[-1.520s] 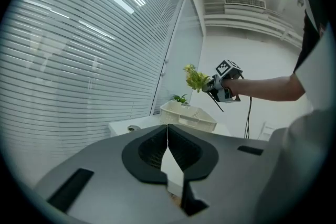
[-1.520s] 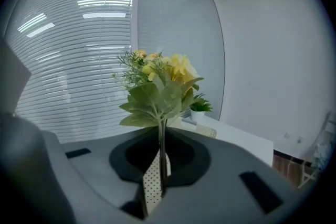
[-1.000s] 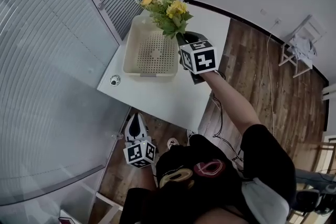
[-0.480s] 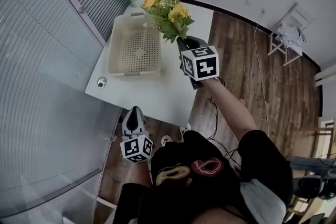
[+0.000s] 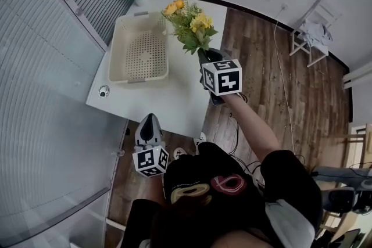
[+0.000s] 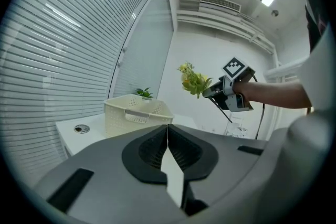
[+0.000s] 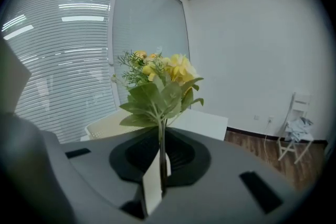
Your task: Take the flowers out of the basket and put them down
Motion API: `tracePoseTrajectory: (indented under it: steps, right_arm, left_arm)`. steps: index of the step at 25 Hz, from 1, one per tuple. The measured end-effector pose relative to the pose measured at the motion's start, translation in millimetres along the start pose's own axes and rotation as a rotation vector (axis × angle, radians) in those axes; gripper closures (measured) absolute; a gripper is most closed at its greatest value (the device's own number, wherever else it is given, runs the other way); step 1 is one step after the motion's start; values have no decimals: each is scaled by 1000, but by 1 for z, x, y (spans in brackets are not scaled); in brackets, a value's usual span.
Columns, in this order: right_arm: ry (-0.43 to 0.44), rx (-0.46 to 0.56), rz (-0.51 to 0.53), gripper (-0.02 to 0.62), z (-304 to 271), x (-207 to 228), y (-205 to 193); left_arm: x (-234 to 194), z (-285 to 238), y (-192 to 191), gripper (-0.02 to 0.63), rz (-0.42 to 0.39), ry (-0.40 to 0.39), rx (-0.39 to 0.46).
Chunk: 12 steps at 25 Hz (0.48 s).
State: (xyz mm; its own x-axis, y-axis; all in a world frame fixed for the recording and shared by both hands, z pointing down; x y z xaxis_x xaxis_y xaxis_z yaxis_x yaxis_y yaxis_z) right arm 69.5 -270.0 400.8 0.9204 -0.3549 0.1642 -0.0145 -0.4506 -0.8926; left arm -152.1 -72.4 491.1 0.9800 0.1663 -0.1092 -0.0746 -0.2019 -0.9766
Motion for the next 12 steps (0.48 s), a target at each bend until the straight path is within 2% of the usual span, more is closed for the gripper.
tracePoseTrajectory:
  steps: [4,12]
  right_arm:
    - [-20,-16,-19,557,10,8,-20]
    - [-59,-67,-70,557,-13,19,-38]
  left_arm:
    - [8,4,-6,588,-3,-7,3]
    - [-1,-23,1,588,-10,-13,1]
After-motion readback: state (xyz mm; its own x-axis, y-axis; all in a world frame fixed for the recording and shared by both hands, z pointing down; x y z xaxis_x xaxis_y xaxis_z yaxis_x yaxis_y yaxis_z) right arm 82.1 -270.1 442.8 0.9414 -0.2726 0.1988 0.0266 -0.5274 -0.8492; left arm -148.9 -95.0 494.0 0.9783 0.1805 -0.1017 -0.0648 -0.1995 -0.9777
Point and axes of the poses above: the fingertips, and each gripper's own axes: z backward along the fingers, x to its right, y out of its top, the point moved 6 cm from there along z, backward along the fingers, and after that the axes turned 7 degrees about -z, right-handed, at the moved point
